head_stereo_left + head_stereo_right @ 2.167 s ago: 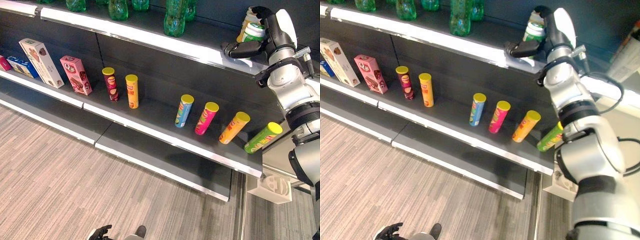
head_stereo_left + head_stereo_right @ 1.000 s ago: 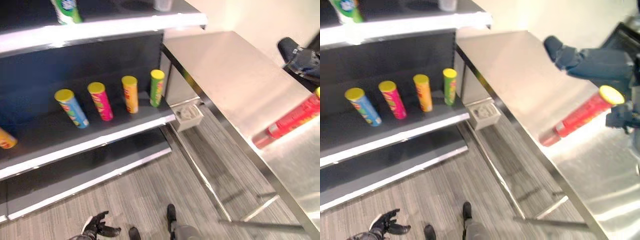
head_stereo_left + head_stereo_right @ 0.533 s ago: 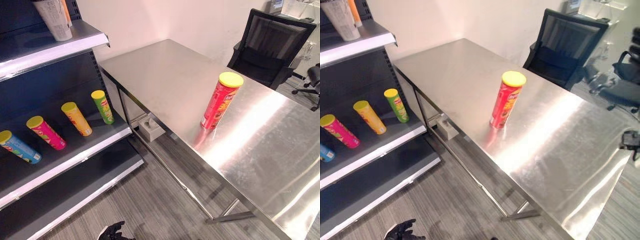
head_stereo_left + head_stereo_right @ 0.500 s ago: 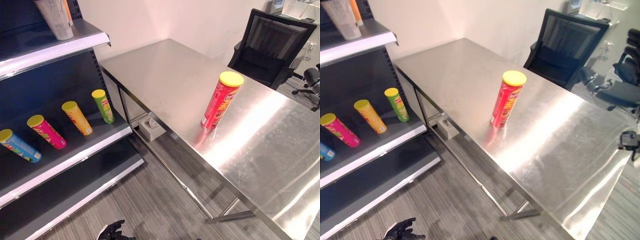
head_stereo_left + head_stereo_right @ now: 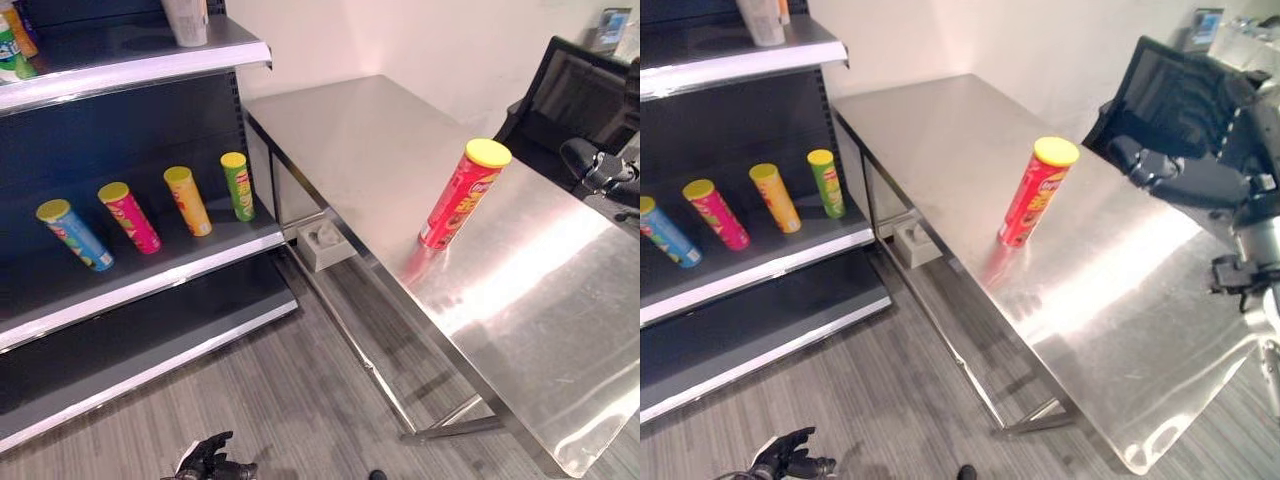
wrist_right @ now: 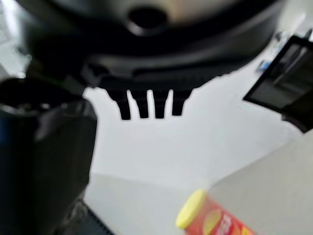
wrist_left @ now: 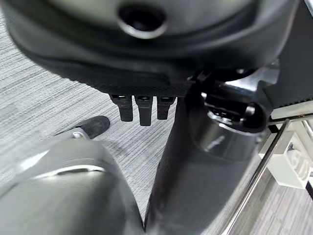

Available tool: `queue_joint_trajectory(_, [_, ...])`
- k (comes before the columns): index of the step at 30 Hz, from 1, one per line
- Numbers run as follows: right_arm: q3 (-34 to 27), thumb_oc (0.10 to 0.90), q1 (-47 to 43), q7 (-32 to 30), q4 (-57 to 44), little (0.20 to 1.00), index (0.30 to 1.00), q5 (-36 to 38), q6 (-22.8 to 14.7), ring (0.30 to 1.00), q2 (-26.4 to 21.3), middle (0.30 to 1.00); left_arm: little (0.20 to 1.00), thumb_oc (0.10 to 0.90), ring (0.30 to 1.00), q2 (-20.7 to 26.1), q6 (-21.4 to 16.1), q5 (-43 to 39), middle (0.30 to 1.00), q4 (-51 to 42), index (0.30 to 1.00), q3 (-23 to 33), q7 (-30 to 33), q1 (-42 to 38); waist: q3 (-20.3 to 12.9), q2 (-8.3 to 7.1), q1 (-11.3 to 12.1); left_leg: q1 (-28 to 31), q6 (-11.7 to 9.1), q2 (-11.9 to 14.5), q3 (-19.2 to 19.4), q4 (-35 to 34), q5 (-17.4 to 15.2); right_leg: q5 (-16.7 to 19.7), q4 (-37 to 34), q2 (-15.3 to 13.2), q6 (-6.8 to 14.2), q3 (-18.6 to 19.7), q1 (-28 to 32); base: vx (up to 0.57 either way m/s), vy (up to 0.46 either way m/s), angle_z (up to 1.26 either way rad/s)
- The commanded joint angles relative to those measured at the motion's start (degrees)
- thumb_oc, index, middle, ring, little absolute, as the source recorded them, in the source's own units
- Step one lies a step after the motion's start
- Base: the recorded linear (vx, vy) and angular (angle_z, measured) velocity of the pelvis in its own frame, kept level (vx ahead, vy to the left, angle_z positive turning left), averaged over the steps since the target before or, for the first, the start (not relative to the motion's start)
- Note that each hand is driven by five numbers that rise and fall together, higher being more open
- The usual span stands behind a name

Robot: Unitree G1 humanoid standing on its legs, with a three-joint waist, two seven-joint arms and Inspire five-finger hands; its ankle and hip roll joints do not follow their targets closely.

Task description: Put the goods on the table back onto the shelves and tidy them up.

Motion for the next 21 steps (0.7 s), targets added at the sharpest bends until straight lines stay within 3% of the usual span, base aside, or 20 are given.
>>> queue_joint_trajectory(1, [1.48, 0.8, -8.78, -0.44, 0.38, 0.9, 0.9, 0.66, -2.69, 0.9, -2.24, 0.9, 0.9, 0.8, 0.9, 4.17, -1.81, -0.01, 0.9, 0.72, 0.9, -0.18, -0.17, -2.0, -0.71, -4.38, 2.14, 0.23, 0.27, -3.83, -1.72, -1.37, -4.51, -2.62, 0.91, 4.05, -1.56, 0.2, -0.79, 0.03, 0.075, -0.3])
queue_joint_trajectory(10, [8.89, 0.8, -13.36, -1.94, 2.91, 0.9, 0.9, -6.25, -0.44, 0.9, -0.97, 0.9, 0.9, 0.8, 0.9, 3.56, -1.67, 0.85, 0.9, 2.86, 0.9, 0.36, 0.08, -0.84, -1.92, -3.55, 2.75, 4.85, 1.47, -5.79, 1.56, -5.27, -5.08, -1.34, 0.91, 1.91, -0.29, 1.28, -0.51, 0.06, 0.116, -0.06])
queue_joint_trajectory(21, [8.01, 0.8, -13.83, -4.84, 6.4, 0.9, 0.9, -8.94, -0.18, 0.9, 1.0, 0.9, 0.9, 0.8, 0.9, 3.1, -1.63, 1.22, 0.9, 2.91, 0.9, 0.53, 0.88, -0.77, -2.03, -3.9, 3.29, 5.1, 2.37, -6.74, 1.65, -5.27, -6.14, -0.7, 0.91, 0.55, 0.67, 1.71, -1.05, 0.03, 0.046, -0.04])
